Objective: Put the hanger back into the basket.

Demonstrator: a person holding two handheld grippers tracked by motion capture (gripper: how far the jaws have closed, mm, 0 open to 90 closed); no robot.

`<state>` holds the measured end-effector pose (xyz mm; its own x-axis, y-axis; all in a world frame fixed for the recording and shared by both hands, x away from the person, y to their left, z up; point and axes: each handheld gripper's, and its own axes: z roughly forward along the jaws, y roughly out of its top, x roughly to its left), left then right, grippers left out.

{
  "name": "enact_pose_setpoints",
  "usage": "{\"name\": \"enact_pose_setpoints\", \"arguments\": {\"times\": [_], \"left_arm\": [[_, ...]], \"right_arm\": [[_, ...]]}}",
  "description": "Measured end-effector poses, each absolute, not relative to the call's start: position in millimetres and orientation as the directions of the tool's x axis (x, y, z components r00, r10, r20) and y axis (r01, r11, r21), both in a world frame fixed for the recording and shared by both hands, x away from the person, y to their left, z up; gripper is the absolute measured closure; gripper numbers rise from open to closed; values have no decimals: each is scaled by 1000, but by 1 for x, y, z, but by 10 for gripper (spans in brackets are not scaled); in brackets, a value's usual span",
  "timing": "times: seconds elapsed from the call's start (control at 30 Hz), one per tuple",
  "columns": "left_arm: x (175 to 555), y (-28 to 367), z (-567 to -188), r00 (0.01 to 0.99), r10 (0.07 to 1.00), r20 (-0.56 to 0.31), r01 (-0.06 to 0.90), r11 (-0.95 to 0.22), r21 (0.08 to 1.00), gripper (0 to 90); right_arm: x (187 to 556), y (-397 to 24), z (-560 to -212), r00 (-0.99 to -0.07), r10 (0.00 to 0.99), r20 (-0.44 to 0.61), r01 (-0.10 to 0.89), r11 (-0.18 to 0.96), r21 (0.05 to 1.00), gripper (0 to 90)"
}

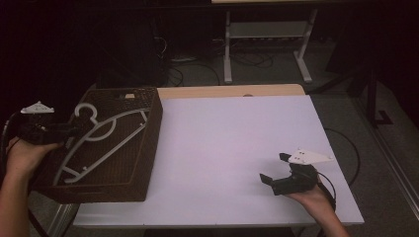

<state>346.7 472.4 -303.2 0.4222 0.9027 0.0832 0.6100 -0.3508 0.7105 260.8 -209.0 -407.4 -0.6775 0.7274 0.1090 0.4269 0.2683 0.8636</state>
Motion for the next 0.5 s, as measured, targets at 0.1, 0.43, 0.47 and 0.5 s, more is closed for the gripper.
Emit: {"name": "enact_pose_setpoints", "arguments": {"times": [0.1,0.43,0.47,0.5], "left_arm": [[344,472,-300,427,903,56,596,-328,733,470],[341,453,-294,463,885,-41,536,-243,808,290],[341,450,-294,472,880,-50,535,-241,809,277],[341,447,-293,487,872,-56,531,-244,811,264]], "right_arm": [[260,-209,-407,-676,729,112,429,265,864,0],[262,-208,-405,-678,727,108,425,267,865,0],[262,-208,-405,-677,728,111,426,265,865,0],[262,-208,-405,-676,728,112,428,265,864,0]]}}
